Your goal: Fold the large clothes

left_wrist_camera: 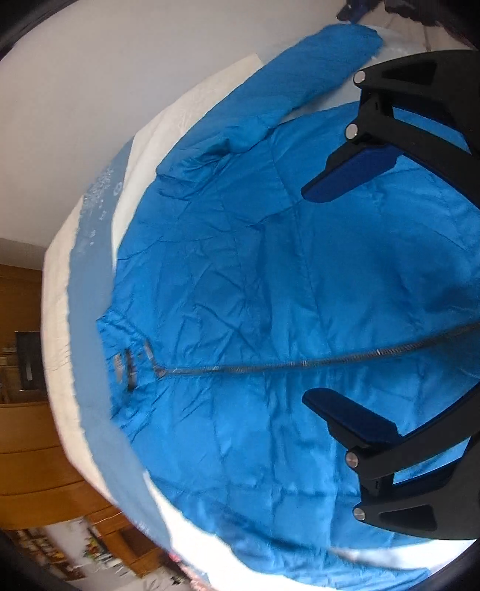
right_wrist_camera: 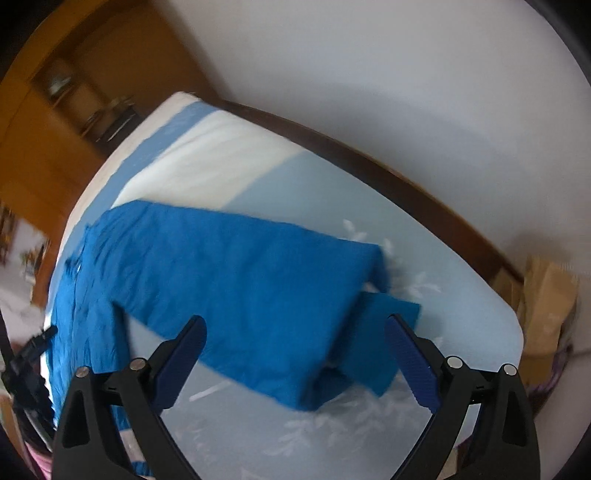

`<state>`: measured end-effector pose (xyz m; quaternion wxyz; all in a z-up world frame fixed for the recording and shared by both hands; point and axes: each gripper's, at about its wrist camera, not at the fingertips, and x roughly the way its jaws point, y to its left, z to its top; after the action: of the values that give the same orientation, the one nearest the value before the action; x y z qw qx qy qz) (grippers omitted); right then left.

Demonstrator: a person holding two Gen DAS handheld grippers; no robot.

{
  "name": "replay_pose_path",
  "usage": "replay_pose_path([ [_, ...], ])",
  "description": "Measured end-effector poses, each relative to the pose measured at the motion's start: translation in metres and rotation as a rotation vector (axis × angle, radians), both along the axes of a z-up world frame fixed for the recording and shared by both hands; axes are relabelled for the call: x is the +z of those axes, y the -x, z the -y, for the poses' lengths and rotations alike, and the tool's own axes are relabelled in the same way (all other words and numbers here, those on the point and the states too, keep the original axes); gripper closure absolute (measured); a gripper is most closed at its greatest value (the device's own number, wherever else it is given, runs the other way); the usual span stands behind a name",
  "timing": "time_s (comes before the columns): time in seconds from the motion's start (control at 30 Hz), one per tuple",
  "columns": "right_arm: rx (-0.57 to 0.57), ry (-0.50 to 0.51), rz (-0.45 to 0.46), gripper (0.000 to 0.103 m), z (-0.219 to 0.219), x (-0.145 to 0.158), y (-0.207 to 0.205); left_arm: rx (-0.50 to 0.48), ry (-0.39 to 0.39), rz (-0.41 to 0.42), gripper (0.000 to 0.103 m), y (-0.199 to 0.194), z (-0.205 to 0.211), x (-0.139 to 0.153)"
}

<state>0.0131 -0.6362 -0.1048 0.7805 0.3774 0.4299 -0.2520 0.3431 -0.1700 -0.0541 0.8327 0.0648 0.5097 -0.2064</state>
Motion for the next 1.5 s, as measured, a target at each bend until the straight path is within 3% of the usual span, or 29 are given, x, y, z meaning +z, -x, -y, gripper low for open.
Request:
replay_pose_path([
  [0.13, -0.006, 0.003, -0.063, 0.005, 0.006, -0.013, -0.011, -0.001, -0.004, -0.062, 0.010, -0.004, -0.007, -0.021],
  [0.2, -0.012, 0.023, -0.083, 0.007, 0.006, -0.017, -0.017, 0.005, -0.008, -0.086, 0.023, -0.006, -0.012, -0.030],
  [0.27, -0.015, 0.057, -0.122, 0.017, 0.004, -0.022, -0.026, 0.011, 0.005, -0.113, 0.023, -0.010, -0.018, -0.041],
  [0.33, -0.018, 0.086, -0.133, 0.036, 0.001, -0.024, -0.031, 0.009, 0.007, -0.103, 0.023, -0.014, -0.018, -0.045],
  [0.43, -0.023, 0.057, -0.081, 0.063, 0.008, -0.023, -0.032, 0.012, 0.004, -0.080, 0.025, -0.017, -0.016, -0.043],
  [0.53, 0.001, 0.007, 0.020, 0.080, 0.014, -0.011, -0.029, 0.018, 0.014, -0.089, 0.027, -0.024, -0.016, -0.043],
  [0.67, 0.099, -0.028, 0.183, 0.082, 0.011, 0.026, -0.046, 0.032, 0.054, -0.110, 0.027, -0.030, -0.022, -0.036],
  [0.77, 0.244, -0.056, 0.311, 0.082, -0.007, 0.067, -0.086, 0.047, 0.063, -0.114, 0.027, -0.037, -0.026, -0.030],
  [0.9, 0.407, -0.007, 0.332, 0.082, -0.050, 0.098, -0.158, 0.071, 0.075, -0.082, 0.027, -0.045, -0.032, -0.016],
  [1.1, 0.627, 0.004, 0.244, 0.082, -0.127, 0.083, -0.273, 0.086, 0.089, -0.041, 0.025, -0.054, -0.044, 0.002],
  [1.27, 0.778, -0.013, 0.202, 0.079, -0.181, 0.059, -0.319, 0.097, 0.105, -0.028, 0.021, -0.061, -0.057, 0.005],
  [1.3, 0.805, -0.020, 0.204, 0.074, -0.190, 0.055, -0.319, 0.100, 0.115, -0.032, 0.020, -0.063, -0.060, 0.004],
  [1.5, 0.986, -0.174, 0.381, 0.060, -0.212, 0.072, -0.315, 0.068, 0.215, -0.072, 0.016, -0.062, -0.067, 0.003],
])
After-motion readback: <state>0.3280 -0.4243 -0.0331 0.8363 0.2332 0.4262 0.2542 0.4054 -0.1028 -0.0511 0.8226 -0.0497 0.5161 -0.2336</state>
